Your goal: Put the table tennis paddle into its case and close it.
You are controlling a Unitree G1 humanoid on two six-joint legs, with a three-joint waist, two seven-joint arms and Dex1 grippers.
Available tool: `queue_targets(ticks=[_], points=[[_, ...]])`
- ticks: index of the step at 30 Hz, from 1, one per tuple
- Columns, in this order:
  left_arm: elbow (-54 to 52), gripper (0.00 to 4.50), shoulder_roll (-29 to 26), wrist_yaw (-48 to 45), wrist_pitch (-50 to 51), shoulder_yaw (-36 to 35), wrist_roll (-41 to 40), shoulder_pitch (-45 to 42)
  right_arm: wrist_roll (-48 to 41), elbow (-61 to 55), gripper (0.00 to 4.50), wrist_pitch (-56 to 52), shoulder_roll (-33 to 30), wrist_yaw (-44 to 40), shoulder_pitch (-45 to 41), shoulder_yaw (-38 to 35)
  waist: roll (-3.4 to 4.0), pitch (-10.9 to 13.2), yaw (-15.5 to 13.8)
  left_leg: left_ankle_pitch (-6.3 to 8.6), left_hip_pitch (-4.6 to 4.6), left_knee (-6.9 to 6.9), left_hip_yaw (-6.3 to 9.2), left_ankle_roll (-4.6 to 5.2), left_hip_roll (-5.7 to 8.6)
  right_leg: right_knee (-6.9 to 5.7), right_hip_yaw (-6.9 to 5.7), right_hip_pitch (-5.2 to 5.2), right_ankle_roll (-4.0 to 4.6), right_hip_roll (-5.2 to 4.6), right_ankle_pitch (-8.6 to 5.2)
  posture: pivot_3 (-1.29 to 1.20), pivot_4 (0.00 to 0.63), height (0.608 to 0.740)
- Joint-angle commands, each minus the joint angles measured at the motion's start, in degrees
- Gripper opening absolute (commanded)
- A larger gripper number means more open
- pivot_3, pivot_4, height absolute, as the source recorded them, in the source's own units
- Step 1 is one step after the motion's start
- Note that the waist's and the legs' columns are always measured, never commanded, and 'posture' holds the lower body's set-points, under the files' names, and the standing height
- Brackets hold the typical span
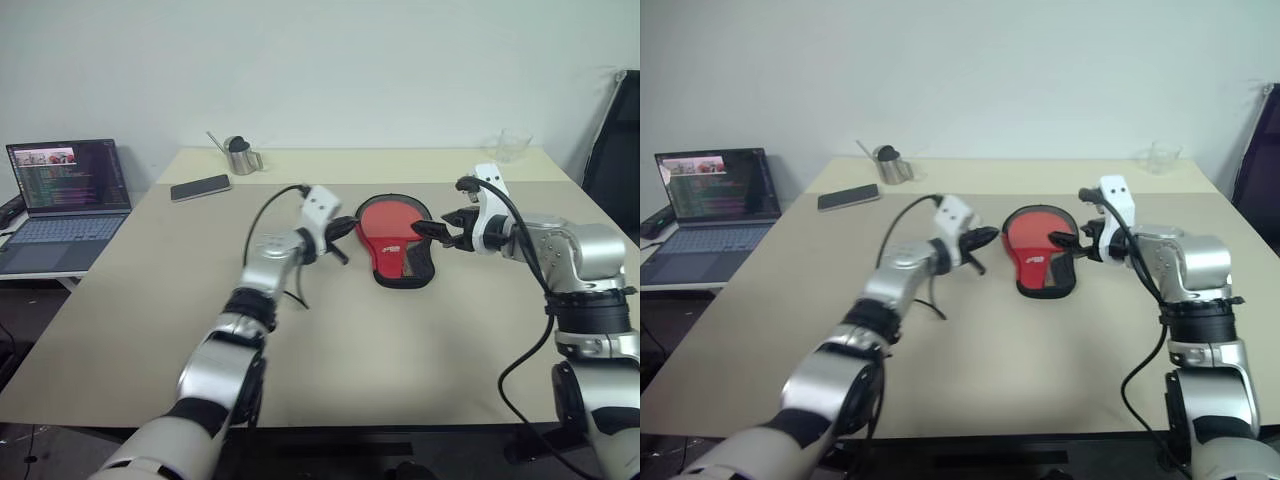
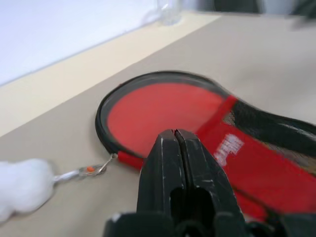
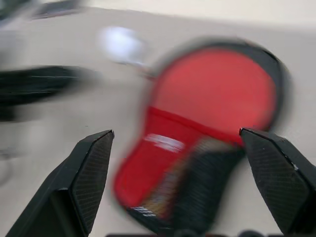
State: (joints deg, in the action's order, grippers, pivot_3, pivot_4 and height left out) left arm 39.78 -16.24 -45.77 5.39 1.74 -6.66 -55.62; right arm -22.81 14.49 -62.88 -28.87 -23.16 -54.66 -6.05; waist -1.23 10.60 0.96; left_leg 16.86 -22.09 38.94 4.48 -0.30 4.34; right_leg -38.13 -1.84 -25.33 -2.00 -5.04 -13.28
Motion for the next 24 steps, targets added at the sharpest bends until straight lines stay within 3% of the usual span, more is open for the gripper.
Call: queue_targets(ticks=[1,4,15,24], points=[[-21.34,0.04,-6.17,-7.21,13.47,-2.05,-7.83,5.46,2.28,6.32,4.50,4.74,2.41,2.52,-1.19,-1.11,0.01,0.00,0.42,0.00,-0.03,-0.02,0.02,0.00,0.01,0.03,0.00,-0.01,0.00,0.00,0.00,0.00,0.150,0.740],[-29.63,0.62,-10.30,-6.42,20.07,-3.29,-9.72,9.88,3.96,10.33,4.50,7.80,3.66,1.82,-1.71,-0.03,0.01,0.00,0.60,0.00,-0.06,0.00,0.07,0.00,0.04,0.07,-0.04,0.01,0.00,-0.01,0.00,0.00,0.150,0.740],[-52.93,4.46,-19.92,-6.02,37.22,-12.34,-24.52,22.14,5.41,23.81,4.50,14.34,6.01,1.82,-4.59,-1.87,0.05,-0.03,0.90,0.00,0.04,0.03,0.04,0.01,0.00,-0.02,0.01,0.08,-0.01,0.04,0.00,0.00,0.150,0.740],[-56.41,4.46,-23.22,-3.74,37.28,-11.38,-24.58,26.14,4.68,27.41,4.50,13.72,7.96,1.46,-5.64,-3.77,0.05,-0.03,0.89,0.00,0.11,0.02,0.01,0.01,-0.01,-0.02,0.03,0.14,0.00,0.06,0.01,0.00,0.150,0.740]])
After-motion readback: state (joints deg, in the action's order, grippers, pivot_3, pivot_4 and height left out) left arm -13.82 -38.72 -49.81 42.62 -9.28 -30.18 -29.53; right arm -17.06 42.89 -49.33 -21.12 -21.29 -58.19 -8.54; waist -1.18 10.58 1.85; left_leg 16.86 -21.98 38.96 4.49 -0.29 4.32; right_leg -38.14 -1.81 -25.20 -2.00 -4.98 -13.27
